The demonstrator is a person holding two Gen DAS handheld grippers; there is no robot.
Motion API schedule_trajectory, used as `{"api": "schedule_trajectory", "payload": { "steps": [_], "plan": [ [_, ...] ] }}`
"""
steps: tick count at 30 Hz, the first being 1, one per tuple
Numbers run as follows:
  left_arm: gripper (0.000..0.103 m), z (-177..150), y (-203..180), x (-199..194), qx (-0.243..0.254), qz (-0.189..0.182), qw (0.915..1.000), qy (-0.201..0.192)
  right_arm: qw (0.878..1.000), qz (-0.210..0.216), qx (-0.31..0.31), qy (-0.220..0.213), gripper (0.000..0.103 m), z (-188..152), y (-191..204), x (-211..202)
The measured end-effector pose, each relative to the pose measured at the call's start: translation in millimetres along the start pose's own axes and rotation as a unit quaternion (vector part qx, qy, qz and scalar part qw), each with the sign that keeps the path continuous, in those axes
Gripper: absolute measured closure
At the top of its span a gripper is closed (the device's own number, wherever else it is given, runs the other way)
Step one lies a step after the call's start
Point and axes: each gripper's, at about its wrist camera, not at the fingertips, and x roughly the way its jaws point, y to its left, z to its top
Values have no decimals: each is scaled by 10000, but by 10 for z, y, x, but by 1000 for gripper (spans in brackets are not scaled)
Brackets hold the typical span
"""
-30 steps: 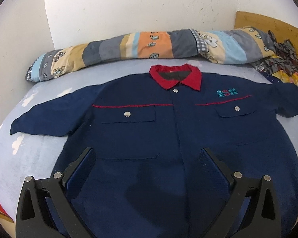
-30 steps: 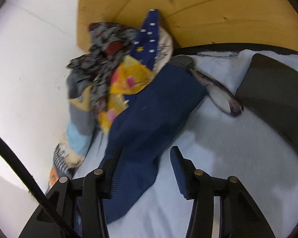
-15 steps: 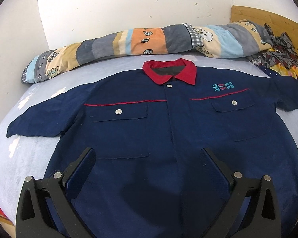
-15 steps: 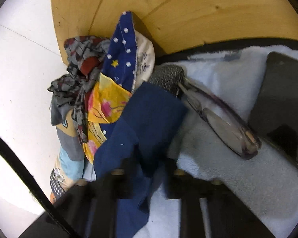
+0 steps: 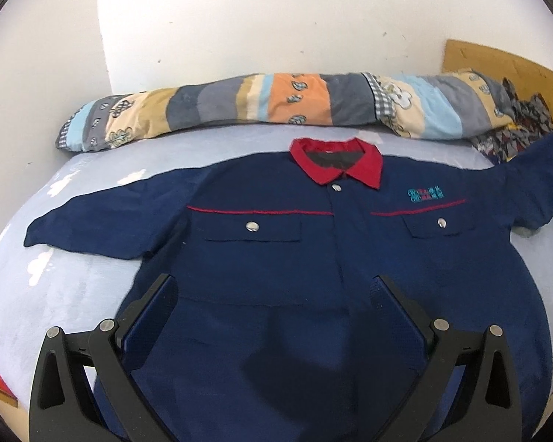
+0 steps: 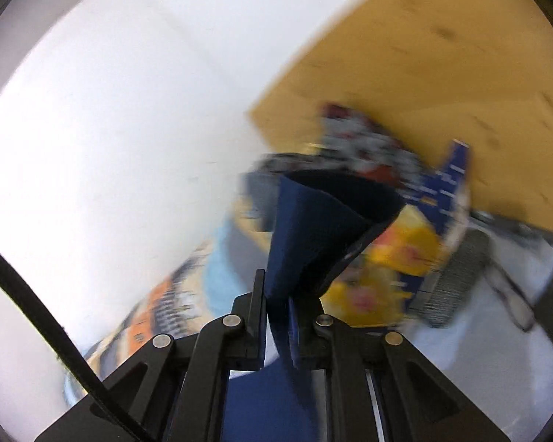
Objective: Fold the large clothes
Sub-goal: 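Reach the right tool to the jacket's sleeve cuff and grasp it, then lift the sleeve with the right tool and fold it across the jacket front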
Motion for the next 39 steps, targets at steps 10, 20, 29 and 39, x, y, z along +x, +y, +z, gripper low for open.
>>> {"api": "schedule_trajectory", "payload": {
  "steps": [10, 20, 29, 39],
  "plan": [
    [0, 78, 418, -213, -383, 144, 9990, -164, 9817, 1472, -1162, 336, 92, -347, 2381, -256],
    [0, 81, 1072, -442, -1073, 376, 9931, -294, 9345, 2319, -2158, 1625, 93, -2196, 4018, 38],
    [0, 77, 1448, -648, -1466, 606, 9858, -549, 8828, 2303, -2502, 3242, 93, -4615, 4218, 696],
    [0, 94, 1373, -611, -1358, 531, 9881, -498, 8548, 1713, -1961, 4488, 70, -5748, 3641, 1173]
  ]
}}
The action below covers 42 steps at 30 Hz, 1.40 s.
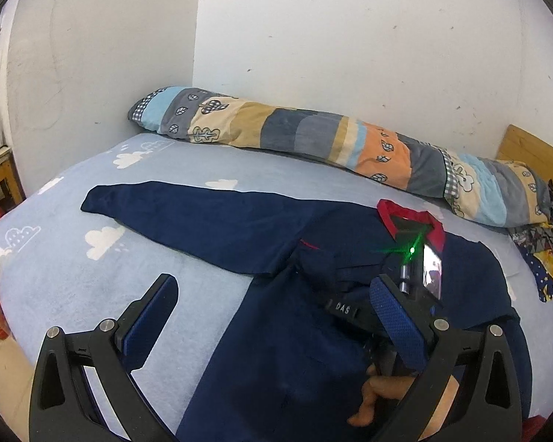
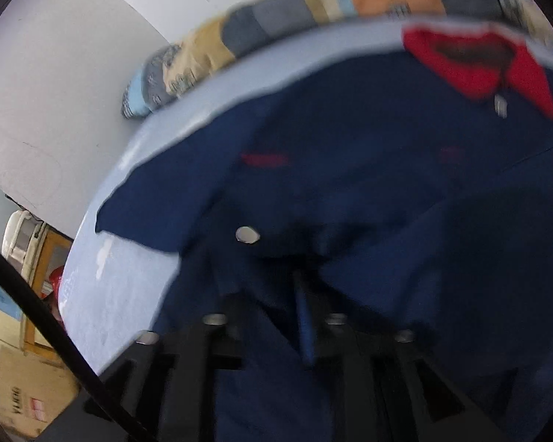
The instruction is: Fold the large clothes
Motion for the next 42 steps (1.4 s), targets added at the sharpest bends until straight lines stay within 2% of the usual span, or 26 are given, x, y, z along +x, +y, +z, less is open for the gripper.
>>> {"api": "schedule_trajectory", "payload": {
  "steps": [1, 2, 3, 5, 7, 10, 13, 16, 20, 25, 30, 31, 33, 34, 36, 38, 40, 41, 42],
  "plan": [
    [0, -4, -20, 4, 35, 5, 10000, -4, 10000, 61, -26, 23, 63, -3, -13, -22],
    [0, -8, -34, 8, 57, 10, 10000, 0, 9998, 106, -113, 126, 47, 8, -3, -67],
    [0, -9, -38, 13, 60, 11, 10000, 8, 9996, 143, -162, 174, 41, 12, 28, -122],
    [0, -11, -25, 24, 21, 6, 10000, 34, 9984, 457, -325, 73, 40, 59, 81, -374],
    [0, -11, 11, 27, -74, -3, 10000, 37, 9967, 562, -535, -223, 39, 156, 97, -696],
    [0, -6, 59, 28, -170, 38, 9998, 29, 9958, 181, -480, -761, 38, 435, -156, -1127],
    [0, 0, 82, 43, -233, 57, 9997, 50, 9966, -400, -234, -688, 38, 770, -521, -1246],
    [0, 7, 100, 68, -299, 83, 9995, 60, 9968, -687, -76, -404, 38, 955, -755, -1160],
    [0, -4, 128, 116, -357, 83, 9992, 137, 9947, -946, -405, -95, 38, 924, -715, -850],
    [0, -28, 170, 169, -416, 97, 9988, 240, 9880, -952, -1188, 255, 38, 876, -438, -381],
    [0, -40, 164, 198, -406, 40, 9987, 321, 9814, -829, -1608, 644, 38, 894, -265, 11],
    [0, -40, 164, 190, -393, 42, 9987, 306, 9791, -811, -1701, 766, 38, 889, -236, 100],
    [0, -38, 176, 179, -372, 49, 9989, 289, 9680, -1010, -2064, 1011, 84, 851, -134, 235],
    [0, -40, 190, 178, -379, 53, 9988, 292, 9628, -976, -2280, 1070, 92, 842, -60, 251],
    [0, -41, 217, 185, -439, 23, 9985, 319, 9541, -1118, -2548, 1108, 97, 849, 62, 244],
    [0, -45, 240, 195, -507, -1, 9981, 358, 9454, -1305, -2854, 886, 97, 877, 213, 183],
    [0, -43, 247, 194, -570, -36, 9977, 369, 9391, -1398, -3116, 377, 97, 947, 420, 39],
    [0, -42, 239, 190, -561, -39, 9978, 357, 9310, -1568, -3297, 52, 97, 944, 537, -40],
    [0, -40, 223, 185, -526, -27, 9980, 344, 9176, -1833, -3513, -331, 97, 929, 631, -103]
  ]
}}
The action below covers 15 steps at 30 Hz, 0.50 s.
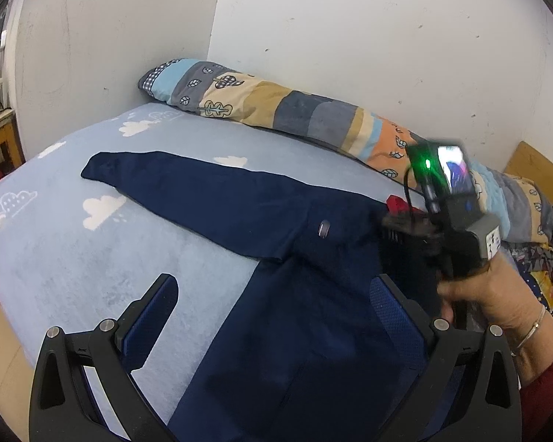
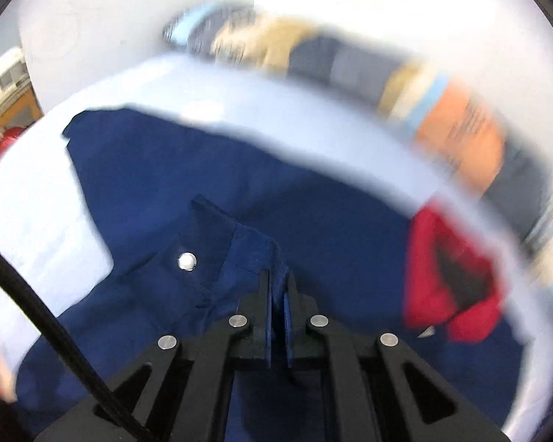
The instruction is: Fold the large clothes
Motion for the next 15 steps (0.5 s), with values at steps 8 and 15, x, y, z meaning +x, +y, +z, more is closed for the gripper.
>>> {"api": "schedule_trajectory", "payload": {
  "steps": [8, 15],
  "plan": [
    [0, -23, -41, 6, 84, -37, 9999, 56, 9992, -215, 329, 32, 32, -237, 42, 38],
    [0, -30, -110, -8, 167, -1, 9999, 8, 9917, 659, 697, 862, 30, -659, 402, 349]
  ]
}}
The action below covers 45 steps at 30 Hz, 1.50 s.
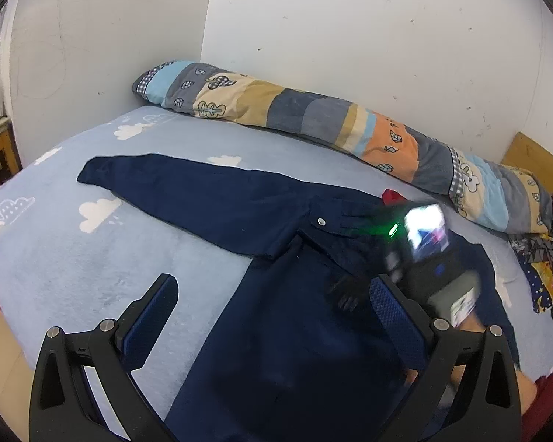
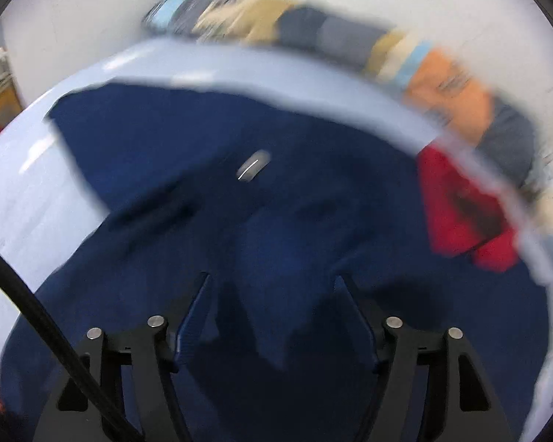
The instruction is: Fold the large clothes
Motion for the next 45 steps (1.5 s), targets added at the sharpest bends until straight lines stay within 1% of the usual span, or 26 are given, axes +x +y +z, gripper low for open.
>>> {"api": "schedule_trajectory", "payload": {
  "steps": [1, 2, 5, 6, 9, 10, 11, 13, 14, 15, 16, 18, 19, 20, 21, 22, 25, 27, 29, 31, 36, 37, 39, 41, 43, 45],
  "plan": [
    [0, 0, -8, -5, 47, 30, 10000, -22, 9995, 280, 14, 140, 28, -70, 85, 50],
    [0, 1, -10, -7, 61, 45, 10000, -28, 9992, 368, -136, 97, 28, -115, 191, 27],
    [0, 7, 47, -5, -36, 40, 10000, -3, 9923, 1232, -71, -35, 34, -157, 305, -170],
    [0, 8, 70, 1, -88, 21, 10000, 28, 9923, 1213, 45, -224, 34, -142, 270, -267],
    [0, 12, 112, -5, -183, -7, 9998, 46, 9938, 431, 731, -718, 32, 1, -154, -461],
    [0, 13, 110, -16, -164, 18, 9999, 12, 9927, -20, 1004, -674, 32, 48, -356, -458],
    [0, 16, 108, -18, -136, 50, 9999, -6, 9908, -294, 1170, -611, 32, 74, -513, -435],
    [0, 22, 102, -10, -100, 79, 9999, -15, 9865, -682, 1390, -526, 32, 82, -765, -381],
    [0, 28, 106, 3, -117, 70, 9999, 7, 9855, -766, 1479, -315, 30, 48, -859, -302],
    [0, 28, 115, 18, -149, 43, 9999, 49, 9855, -622, 1575, 64, 29, -5, -906, -150],
    [0, 31, 122, 23, -165, 30, 9998, 67, 9848, -255, 1651, 473, 27, -81, -909, 27],
    [0, 31, 130, 30, -180, 40, 9998, 83, 9911, -302, 1252, 336, 25, -133, -770, 13],
    [0, 34, 137, 28, -188, 49, 9998, 78, 9907, -153, 1303, 355, 25, -130, -771, -17],
    [0, 34, 143, 30, -199, 55, 9998, 76, 9878, 217, 1514, 279, 29, -127, -811, -99],
    [0, 35, 157, 33, -225, 61, 9997, 87, 9839, 477, 1724, 38, 34, -129, -855, -212],
    [0, 32, 170, 39, -254, 51, 9996, 109, 9808, 549, 1859, -208, 34, -126, -900, -333],
    [0, 25, 192, 66, -328, 44, 9993, 169, 9755, 191, 2072, -714, 34, -91, -1005, -695],
    [0, 26, 192, 79, -318, 100, 9993, 173, 9717, 417, 2194, -766, 34, -77, -1045, -853],
    [0, 31, 193, 112, -329, 114, 9992, 207, 9691, 400, 2310, -766, 34, -219, -966, -1033],
    [0, 27, 195, 145, -343, 112, 9990, 271, 9663, 610, 2322, -933, 33, -367, -903, -1247],
    [0, -24, 167, 196, -393, 112, 9985, 375, 9714, 344, 2102, -1049, 33, -632, -685, -1611],
    [0, -41, 161, 203, -445, 104, 9981, 419, 9723, 310, 2075, -1033, 35, -619, -704, -1613],
    [0, -76, 157, 185, -551, -28, 9973, 494, 9746, 263, 1968, -1038, 69, -544, -687, -1596],
    [0, -99, 132, 148, -516, -90, 9976, 462, 9766, 148, 1938, -925, 70, -402, -682, -1490],
    [0, -91, 94, 122, -317, 8, 9988, 367, 9773, 263, 1933, -821, 70, -192, -698, -1312],
    [0, -81, 104, 121, -272, 33, 9989, 378, 9768, 108, 1995, -766, 70, 20, -745, -1112]
  ]
}}
